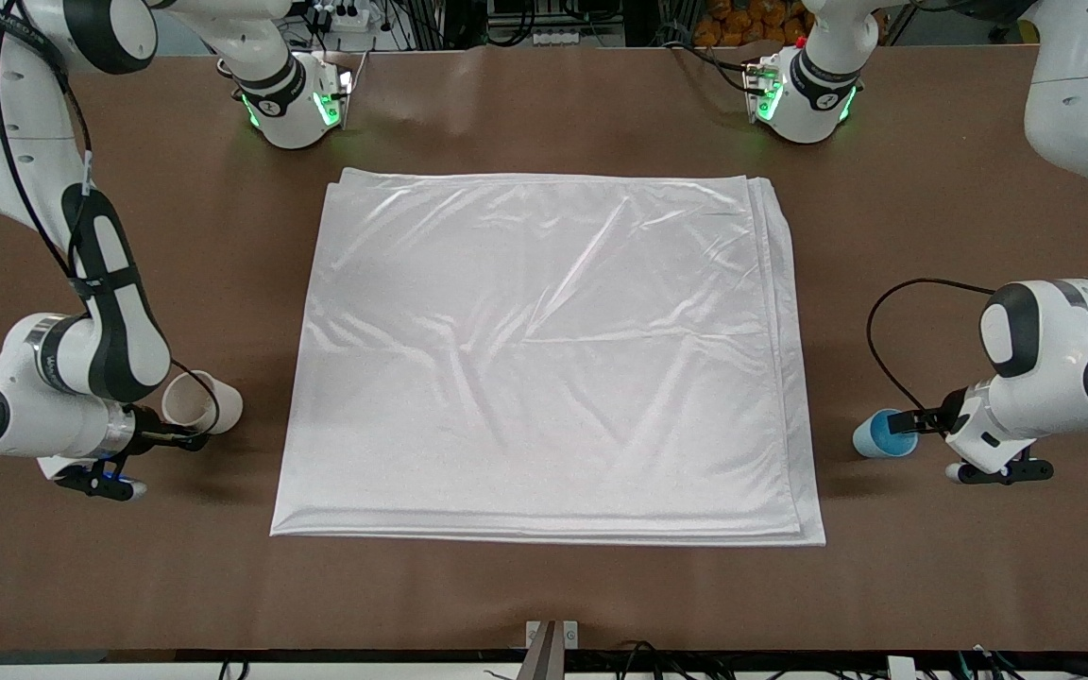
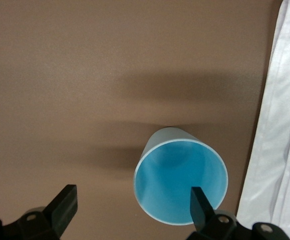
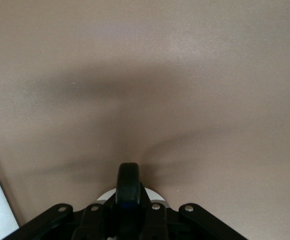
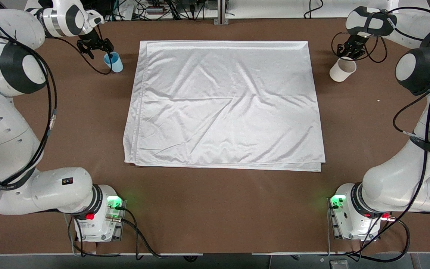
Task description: Place blue cup into white mug on cloth
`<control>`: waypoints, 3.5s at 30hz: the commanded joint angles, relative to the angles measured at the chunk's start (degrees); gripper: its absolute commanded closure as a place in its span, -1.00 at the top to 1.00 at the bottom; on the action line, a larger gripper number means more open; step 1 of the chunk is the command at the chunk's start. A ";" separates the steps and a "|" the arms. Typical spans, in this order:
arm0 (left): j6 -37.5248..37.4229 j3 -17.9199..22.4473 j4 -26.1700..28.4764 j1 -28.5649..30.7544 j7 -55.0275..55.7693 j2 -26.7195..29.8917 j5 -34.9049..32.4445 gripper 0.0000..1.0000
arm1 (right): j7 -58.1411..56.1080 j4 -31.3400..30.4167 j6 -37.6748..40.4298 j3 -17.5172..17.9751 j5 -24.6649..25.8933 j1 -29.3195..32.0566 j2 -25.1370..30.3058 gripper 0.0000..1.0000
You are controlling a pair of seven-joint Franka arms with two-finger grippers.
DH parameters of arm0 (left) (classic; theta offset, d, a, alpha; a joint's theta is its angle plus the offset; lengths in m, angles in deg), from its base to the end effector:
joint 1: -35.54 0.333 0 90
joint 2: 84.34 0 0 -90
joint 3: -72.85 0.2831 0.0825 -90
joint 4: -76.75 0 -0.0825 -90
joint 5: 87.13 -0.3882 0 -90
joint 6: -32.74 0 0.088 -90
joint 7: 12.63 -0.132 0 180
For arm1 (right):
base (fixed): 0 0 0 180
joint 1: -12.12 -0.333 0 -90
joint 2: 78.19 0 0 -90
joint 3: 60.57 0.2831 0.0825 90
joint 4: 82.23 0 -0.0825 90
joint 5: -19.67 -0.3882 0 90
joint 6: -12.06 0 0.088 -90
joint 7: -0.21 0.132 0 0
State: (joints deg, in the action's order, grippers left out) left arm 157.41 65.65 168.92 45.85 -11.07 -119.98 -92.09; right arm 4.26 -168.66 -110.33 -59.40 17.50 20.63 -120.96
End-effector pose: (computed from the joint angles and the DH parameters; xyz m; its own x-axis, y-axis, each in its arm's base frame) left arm 0.6688 0.0480 0.2082 0.9974 0.0518 -0.0491 0.0520 -0.9986 0.0031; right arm 0.6722 -0.0854 0.1620 0.9679 -0.2199 -0.1218 -0.2256 -0.9736 -0.0347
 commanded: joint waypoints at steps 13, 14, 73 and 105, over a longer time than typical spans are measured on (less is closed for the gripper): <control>0.84 -0.36 0.28 0.32 -0.59 -0.84 -1.19 0.42 | 11.31 4.95 14.02 2.07 -1.18 -5.25 1.20 -1.00; 0.84 -0.36 0.20 0.32 -0.59 -0.84 -1.19 0.27 | 12.63 4.96 14.37 3.21 -1.35 -5.35 1.46 -1.00; -1.53 -3.70 -0.51 -1.70 0.37 5.23 -1.37 -1.00 | 81.20 8.38 -2.06 6.82 2.69 -38.13 -5.56 -0.65; -7.07 -4.58 -1.65 -7.50 1.34 12.52 -2.60 -1.00 | 43.61 9.44 16.92 6.56 4.88 -22.58 -0.29 1.00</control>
State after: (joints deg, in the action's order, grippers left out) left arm 153.27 61.16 167.44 39.62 -11.02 -109.91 -93.61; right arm 57.88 -158.35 -96.94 -53.29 21.21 -5.44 -123.23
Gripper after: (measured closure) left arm 0.969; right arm 0.000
